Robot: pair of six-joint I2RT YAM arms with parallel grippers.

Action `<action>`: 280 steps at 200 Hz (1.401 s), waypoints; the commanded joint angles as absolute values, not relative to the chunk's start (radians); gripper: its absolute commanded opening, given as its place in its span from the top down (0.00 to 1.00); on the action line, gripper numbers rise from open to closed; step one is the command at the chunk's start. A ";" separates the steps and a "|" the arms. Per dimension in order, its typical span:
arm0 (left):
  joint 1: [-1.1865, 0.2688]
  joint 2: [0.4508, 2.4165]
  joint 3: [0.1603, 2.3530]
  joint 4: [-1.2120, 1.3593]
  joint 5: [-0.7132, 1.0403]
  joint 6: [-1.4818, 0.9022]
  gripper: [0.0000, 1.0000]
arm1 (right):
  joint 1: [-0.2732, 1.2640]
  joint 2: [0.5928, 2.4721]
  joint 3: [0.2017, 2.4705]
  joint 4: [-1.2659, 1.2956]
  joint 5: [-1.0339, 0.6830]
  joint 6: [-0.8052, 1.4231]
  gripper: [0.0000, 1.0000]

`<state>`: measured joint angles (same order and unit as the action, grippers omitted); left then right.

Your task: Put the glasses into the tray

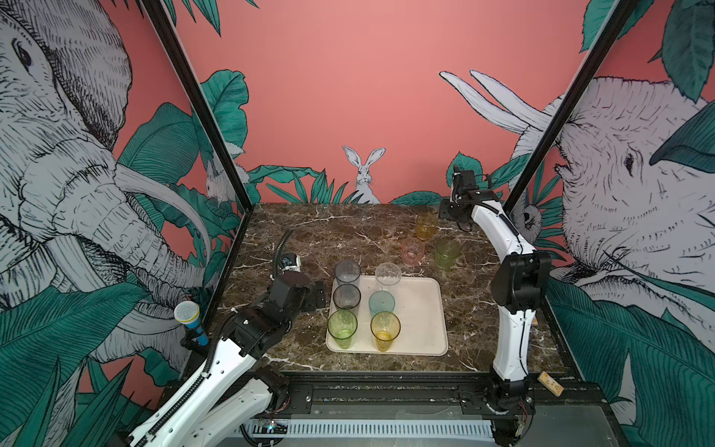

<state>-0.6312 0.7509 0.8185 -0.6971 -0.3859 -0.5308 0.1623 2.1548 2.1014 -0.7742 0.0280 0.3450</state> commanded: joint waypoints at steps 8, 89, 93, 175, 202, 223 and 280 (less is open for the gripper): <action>-0.624 0.753 0.834 -0.708 -0.381 -0.554 0.01 | 0.166 2.216 2.181 -0.824 0.007 0.371 0.47; -0.624 0.756 0.836 -0.703 -0.368 -0.557 0.01 | 0.165 2.370 2.379 -0.923 -0.017 0.376 0.48; -0.624 0.757 0.836 -0.704 -0.369 -0.557 0.01 | 0.166 2.375 2.385 -0.926 -0.019 0.377 0.48; -0.624 0.750 0.840 -0.706 -0.360 -0.556 0.01 | 0.167 2.444 2.422 -0.945 -0.030 0.391 0.51; -0.624 0.751 0.838 -0.708 -0.359 -0.557 0.01 | 0.167 2.459 2.421 -0.943 -0.036 0.393 0.54; -0.624 0.750 0.837 -0.709 -0.359 -0.558 0.01 | 0.167 2.468 2.421 -0.943 -0.036 0.393 0.56; -0.624 0.739 0.836 -0.719 -0.362 -0.558 0.01 | 0.168 2.486 2.421 -0.941 -0.045 0.394 0.63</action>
